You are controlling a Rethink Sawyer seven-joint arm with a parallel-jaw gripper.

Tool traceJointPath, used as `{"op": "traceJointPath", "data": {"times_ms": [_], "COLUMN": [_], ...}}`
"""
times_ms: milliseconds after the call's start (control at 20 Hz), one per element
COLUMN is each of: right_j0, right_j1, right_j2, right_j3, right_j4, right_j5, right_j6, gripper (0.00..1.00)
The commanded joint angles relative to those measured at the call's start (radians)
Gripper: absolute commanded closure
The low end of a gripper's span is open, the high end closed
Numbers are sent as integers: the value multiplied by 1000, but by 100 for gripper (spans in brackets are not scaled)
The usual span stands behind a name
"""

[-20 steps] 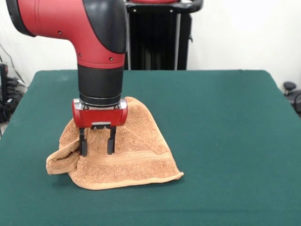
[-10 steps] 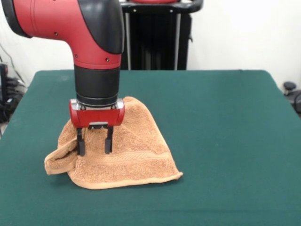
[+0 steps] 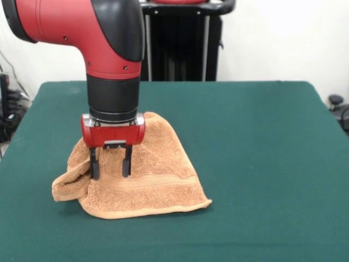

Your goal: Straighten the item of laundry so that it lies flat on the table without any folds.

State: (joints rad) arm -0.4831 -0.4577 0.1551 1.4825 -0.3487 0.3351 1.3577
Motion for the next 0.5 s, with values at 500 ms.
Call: {"op": "traceJointPath", "data": {"times_ms": [500], "right_j0": [25], "right_j1": [-135], "right_j2": [102], "right_j3": [36], "right_j4": [-30], "right_j5": [331], "right_j6": [-124], "gripper": [0]}}
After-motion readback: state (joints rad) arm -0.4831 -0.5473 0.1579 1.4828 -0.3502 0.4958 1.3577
